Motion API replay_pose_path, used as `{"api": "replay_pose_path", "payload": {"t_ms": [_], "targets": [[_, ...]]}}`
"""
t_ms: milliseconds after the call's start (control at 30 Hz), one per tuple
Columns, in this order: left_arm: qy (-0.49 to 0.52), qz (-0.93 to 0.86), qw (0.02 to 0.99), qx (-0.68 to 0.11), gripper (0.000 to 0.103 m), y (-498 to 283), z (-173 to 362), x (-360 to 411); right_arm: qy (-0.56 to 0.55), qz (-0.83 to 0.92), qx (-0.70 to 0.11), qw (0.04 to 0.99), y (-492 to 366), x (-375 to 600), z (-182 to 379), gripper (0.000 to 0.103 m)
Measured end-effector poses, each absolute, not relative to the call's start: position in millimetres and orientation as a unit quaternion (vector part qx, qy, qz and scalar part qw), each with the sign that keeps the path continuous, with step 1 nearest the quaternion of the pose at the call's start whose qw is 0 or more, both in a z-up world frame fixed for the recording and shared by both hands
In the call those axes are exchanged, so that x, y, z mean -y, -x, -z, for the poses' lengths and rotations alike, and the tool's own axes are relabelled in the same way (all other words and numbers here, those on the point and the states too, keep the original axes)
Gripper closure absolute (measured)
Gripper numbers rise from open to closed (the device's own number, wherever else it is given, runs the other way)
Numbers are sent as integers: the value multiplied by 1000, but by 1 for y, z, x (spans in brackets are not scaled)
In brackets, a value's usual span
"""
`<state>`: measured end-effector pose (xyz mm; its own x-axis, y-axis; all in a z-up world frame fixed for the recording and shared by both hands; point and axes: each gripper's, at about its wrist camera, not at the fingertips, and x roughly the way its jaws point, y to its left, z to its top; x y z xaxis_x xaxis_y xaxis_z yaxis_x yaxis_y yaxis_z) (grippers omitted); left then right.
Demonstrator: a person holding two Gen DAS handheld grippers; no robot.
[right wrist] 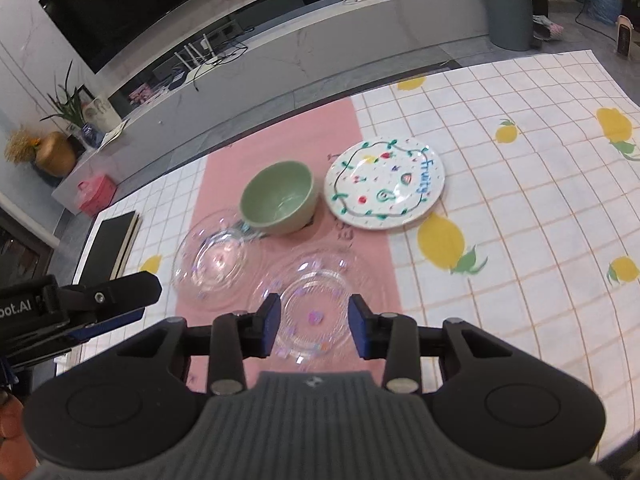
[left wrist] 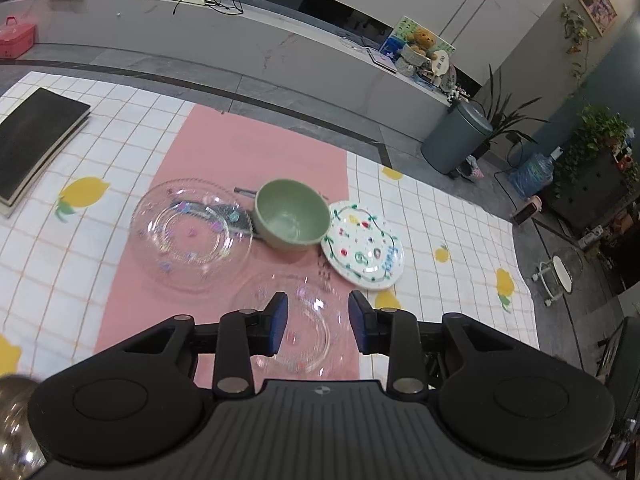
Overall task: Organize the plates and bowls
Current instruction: 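Grasp the rim of the green bowl with both grippers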
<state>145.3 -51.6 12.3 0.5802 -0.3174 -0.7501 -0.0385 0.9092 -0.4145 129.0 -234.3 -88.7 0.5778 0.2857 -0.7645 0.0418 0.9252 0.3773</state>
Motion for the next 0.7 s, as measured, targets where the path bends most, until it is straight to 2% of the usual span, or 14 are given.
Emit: {"api": "replay_pose_path", "payload": {"t_ms": [700], "targets": [[231, -22, 848, -476, 65, -274, 76, 36, -205, -80, -488, 844, -279, 216, 144, 67]]}}
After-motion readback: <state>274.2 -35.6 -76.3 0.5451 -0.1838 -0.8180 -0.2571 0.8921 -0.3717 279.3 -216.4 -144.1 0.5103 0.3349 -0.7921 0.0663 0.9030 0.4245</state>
